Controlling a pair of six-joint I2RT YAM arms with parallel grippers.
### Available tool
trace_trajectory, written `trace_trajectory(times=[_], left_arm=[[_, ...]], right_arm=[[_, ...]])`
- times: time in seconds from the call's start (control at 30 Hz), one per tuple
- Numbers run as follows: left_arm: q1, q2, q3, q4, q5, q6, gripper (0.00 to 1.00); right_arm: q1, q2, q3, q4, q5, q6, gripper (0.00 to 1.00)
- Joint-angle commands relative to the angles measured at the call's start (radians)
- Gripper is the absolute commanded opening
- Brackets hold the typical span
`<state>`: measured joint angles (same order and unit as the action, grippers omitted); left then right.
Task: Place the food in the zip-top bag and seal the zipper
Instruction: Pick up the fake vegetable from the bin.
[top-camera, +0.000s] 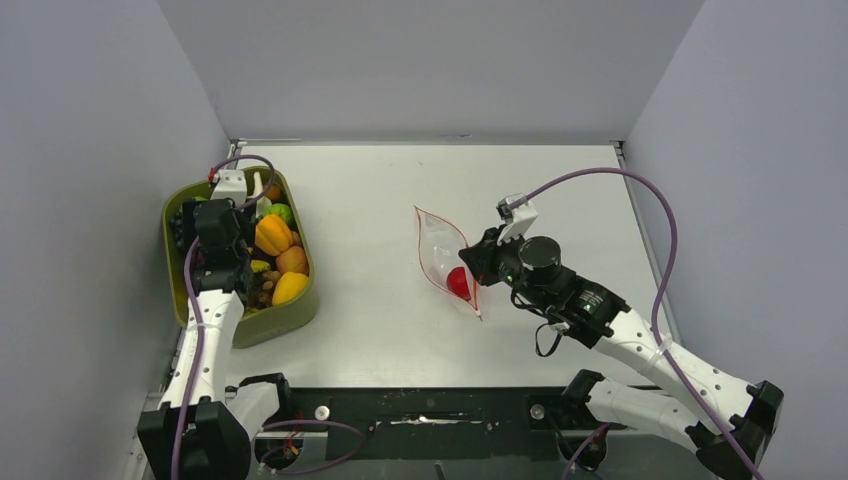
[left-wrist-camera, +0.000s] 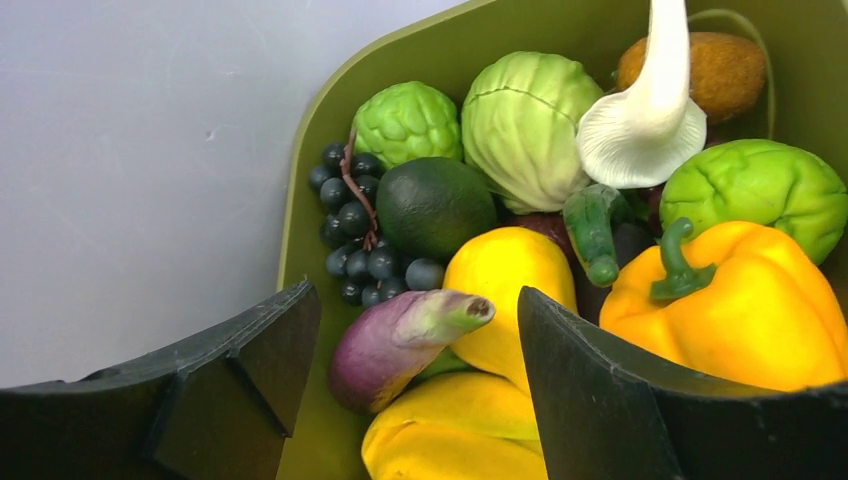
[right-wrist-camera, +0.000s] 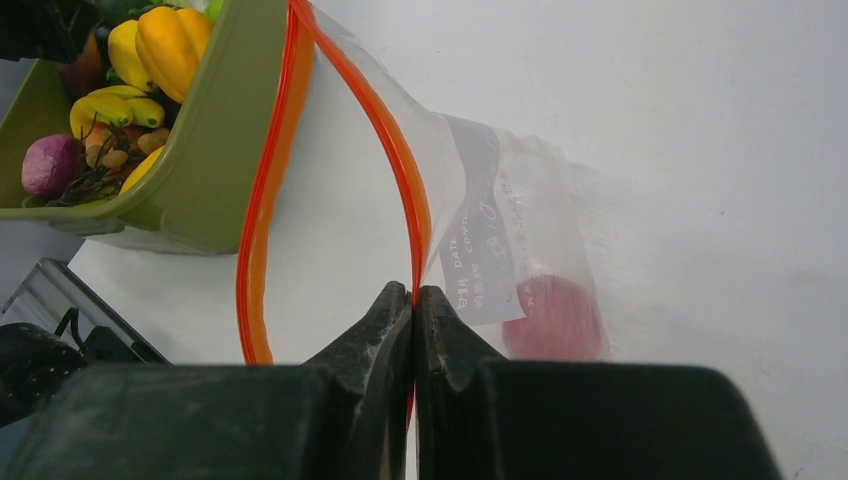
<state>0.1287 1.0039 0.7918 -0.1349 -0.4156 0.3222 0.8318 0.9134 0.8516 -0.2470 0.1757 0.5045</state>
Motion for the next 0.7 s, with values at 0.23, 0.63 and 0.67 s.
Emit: trace_trajectory(times=[0.23,0.63,0.67], left_arm=[[0.009,0.031,-0.033,0.173,0.073,0.052,0.5],[-0.003,-0.048,0.035,0.011,0.118,-0.019,0.04],[-0.003,-0.058,0.043,-0.013,0.134,-0.035,0.02]], right_arm=[[0.001,-0.036,0.011,0.049,0.007,-0.001,0.0],[0.001,-0.027,0.013,0.043,-0.014,0.008,0.0],[0.001,-0.026,0.01,0.044,-0.016,0.012,0.0]])
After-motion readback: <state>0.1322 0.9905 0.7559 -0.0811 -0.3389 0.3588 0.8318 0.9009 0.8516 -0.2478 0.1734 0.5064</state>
